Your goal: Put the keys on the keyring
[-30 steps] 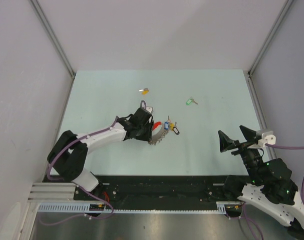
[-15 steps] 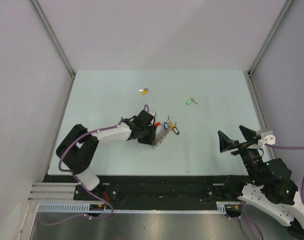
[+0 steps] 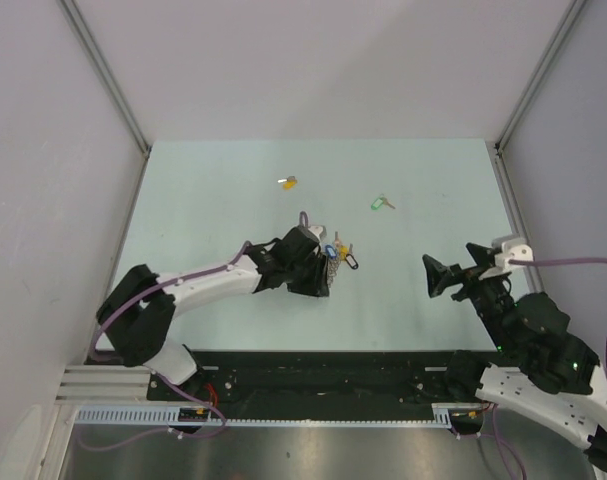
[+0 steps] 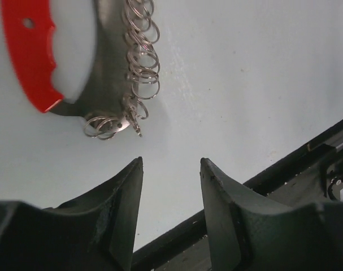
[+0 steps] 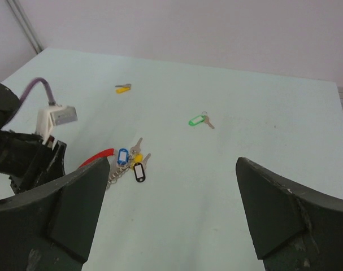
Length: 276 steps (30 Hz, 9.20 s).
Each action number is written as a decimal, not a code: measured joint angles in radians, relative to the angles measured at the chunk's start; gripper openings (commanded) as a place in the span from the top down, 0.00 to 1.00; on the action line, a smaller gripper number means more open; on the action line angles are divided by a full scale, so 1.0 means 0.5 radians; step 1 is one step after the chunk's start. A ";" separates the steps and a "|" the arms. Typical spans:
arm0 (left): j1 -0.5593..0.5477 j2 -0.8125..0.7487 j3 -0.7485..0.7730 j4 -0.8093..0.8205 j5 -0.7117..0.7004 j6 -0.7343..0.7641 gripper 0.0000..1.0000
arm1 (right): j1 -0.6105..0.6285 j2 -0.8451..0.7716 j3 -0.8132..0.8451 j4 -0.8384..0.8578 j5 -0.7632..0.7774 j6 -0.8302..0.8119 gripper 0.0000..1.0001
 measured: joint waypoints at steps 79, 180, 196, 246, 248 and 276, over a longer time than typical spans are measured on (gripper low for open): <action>0.980 -1.170 -0.185 -0.436 -0.615 0.600 0.31 | -0.195 2.602 0.211 0.654 -1.157 0.599 0.76; 0.984 -1.115 -0.185 -0.440 -0.595 0.616 0.30 | -0.102 2.859 0.195 0.848 -0.954 0.731 0.82; 0.984 -1.096 -0.186 -0.444 -0.560 0.616 0.30 | -0.084 2.833 0.173 0.823 -0.955 0.753 0.82; 0.984 -1.080 -0.186 -0.445 -0.558 0.617 0.29 | 0.112 2.760 0.076 0.867 -0.889 0.539 0.76; 0.984 -1.080 -0.186 -0.445 -0.558 0.617 0.29 | 0.112 2.769 0.076 0.867 -0.877 0.536 0.76; 0.984 -1.198 -0.294 -0.355 -0.240 0.796 0.21 | 0.112 2.799 0.076 0.923 -0.785 0.462 0.90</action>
